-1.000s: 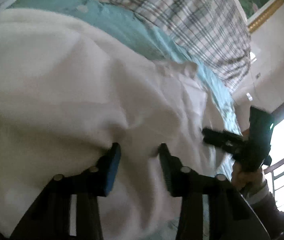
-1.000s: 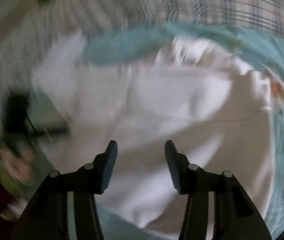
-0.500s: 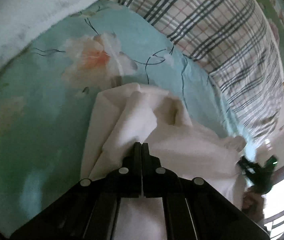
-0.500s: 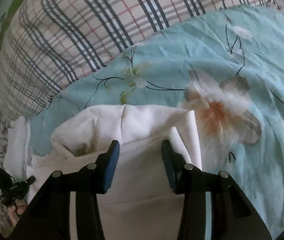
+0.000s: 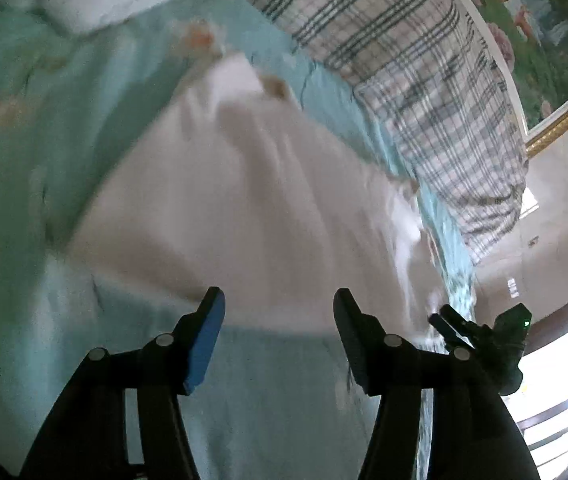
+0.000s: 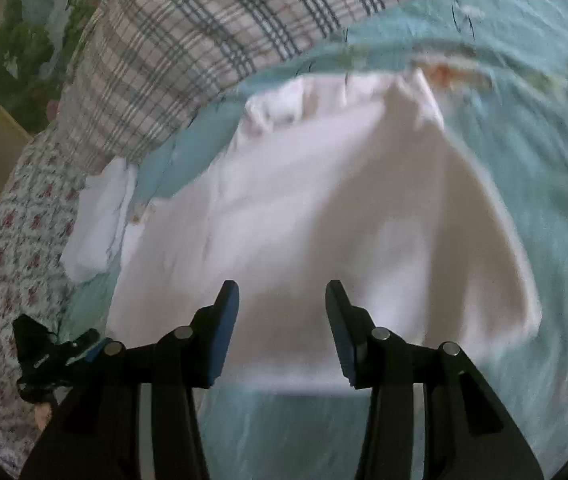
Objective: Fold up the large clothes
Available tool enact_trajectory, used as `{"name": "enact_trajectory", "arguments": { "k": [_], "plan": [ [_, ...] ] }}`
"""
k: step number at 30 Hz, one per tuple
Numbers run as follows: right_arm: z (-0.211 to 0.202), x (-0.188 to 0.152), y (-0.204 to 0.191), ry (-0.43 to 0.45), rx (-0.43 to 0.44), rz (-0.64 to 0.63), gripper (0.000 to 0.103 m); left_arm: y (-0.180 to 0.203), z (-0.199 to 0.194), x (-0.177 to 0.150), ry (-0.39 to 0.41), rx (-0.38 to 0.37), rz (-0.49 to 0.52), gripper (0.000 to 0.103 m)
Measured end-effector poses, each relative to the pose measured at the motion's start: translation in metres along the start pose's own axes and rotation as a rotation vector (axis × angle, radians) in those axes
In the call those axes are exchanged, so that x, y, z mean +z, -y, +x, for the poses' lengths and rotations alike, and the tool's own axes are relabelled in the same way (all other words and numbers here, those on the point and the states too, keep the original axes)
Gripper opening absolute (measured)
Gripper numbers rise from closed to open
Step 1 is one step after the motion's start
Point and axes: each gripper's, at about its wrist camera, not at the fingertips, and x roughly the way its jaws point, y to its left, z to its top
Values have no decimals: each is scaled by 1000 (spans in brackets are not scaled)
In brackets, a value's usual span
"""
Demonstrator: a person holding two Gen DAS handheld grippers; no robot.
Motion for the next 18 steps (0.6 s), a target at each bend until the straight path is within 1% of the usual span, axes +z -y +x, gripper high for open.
{"name": "enact_trajectory", "arguments": {
  "k": [2, 4, 6, 8, 9, 13, 17, 18],
  "plan": [
    [-6, -16, -1, -3, 9, 18, 46, 0, 0, -15, 1, -14, -7, 58],
    [-9, -28, -1, -6, 18, 45, 46, -3, 5, -30, -12, -13, -24, 61],
    [-11, -38, 0, -15, 20, 63, 46, -6, 14, -35, -24, -31, -60, 62],
    [-13, -41, -2, -19, 20, 63, 46, -6, 19, -38, -4, -34, -79, 63],
    [-14, -42, -3, -17, 19, 60, 46, -3, 23, -35, 6, -32, -86, 66],
    [-20, -43, 0, -7, 12, 65, 46, -3, 31, -25, 36, -30, -119, 68],
    [-19, -35, 3, -4, 2, 61, 46, -13, 36, -6, 75, -29, -199, 69],
    [-16, -31, 1, -7, -1, 52, 46, -17, 37, 0, 98, -28, -228, 69]
  ]
}}
